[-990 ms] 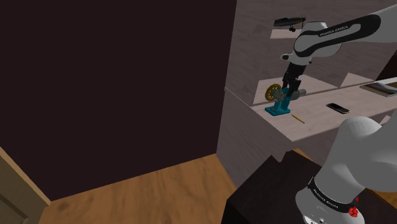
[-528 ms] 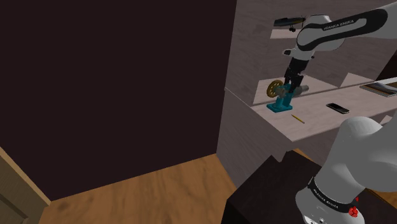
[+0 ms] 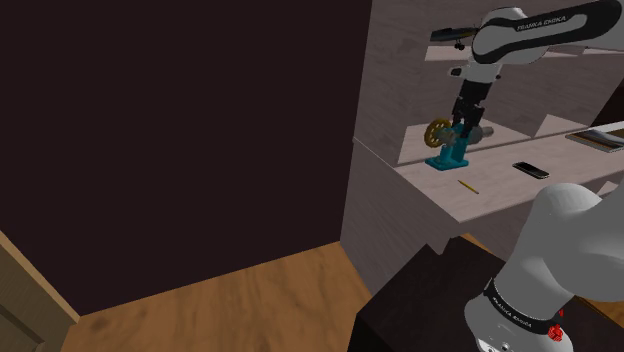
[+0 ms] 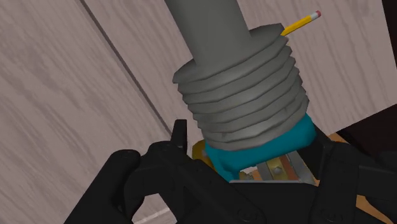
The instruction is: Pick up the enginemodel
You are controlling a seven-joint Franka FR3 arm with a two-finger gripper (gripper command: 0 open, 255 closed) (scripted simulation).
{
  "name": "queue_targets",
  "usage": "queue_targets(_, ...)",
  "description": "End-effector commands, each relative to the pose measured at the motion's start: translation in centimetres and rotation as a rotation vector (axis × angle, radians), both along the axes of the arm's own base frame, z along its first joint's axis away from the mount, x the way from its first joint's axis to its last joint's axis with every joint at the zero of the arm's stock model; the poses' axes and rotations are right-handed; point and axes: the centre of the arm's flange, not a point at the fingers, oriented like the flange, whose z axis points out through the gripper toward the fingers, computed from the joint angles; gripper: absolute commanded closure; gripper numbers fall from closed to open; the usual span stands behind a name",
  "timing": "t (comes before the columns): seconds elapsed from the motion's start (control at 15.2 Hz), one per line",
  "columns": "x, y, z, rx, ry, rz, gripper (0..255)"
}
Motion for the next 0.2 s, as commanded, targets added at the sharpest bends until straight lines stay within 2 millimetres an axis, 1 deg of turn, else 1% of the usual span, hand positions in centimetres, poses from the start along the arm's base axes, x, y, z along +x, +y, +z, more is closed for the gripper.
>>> queue_targets(0.0, 0.39, -0.17, 1.99, -0.026, -0.053, 0.000, 255)
queue_targets(0.13, 0.39, -0.17, 2.07, -0.026, -0.053, 0.000, 255)
